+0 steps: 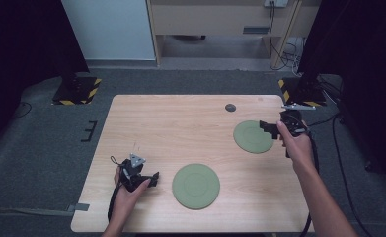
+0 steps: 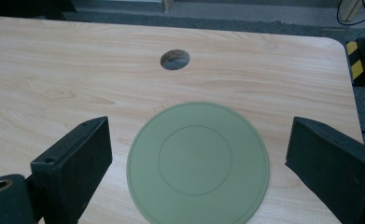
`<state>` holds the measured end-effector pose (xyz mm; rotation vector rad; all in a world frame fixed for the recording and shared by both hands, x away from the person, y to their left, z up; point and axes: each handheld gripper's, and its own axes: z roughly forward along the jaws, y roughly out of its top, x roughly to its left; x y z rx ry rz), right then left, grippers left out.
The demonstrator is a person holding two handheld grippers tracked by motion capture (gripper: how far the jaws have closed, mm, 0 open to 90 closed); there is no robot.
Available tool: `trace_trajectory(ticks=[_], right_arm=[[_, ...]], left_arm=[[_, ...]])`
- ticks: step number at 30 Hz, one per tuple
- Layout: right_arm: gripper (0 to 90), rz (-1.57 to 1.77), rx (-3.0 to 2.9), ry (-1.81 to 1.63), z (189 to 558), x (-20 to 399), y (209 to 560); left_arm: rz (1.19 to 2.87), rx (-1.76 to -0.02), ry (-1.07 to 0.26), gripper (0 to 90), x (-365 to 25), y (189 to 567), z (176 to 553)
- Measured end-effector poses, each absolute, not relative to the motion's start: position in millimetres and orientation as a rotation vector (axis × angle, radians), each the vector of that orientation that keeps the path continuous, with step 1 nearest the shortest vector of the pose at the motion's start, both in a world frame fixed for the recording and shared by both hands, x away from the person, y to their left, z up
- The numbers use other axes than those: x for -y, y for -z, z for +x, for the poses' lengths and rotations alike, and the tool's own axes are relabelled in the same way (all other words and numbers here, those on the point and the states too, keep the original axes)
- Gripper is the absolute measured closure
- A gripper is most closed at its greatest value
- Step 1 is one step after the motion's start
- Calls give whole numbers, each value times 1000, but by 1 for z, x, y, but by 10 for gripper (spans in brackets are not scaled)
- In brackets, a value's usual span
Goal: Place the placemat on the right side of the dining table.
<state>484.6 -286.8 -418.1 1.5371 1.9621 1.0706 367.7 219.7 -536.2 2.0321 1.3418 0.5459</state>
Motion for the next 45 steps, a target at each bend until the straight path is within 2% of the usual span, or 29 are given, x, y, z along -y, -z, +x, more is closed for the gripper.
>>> trace_trajectory(ticks=[45], right_arm=[[66,1448,-2098,-1072,454,247,447]], left_arm=[[2031,-1345,-548,14,-222,536,364]])
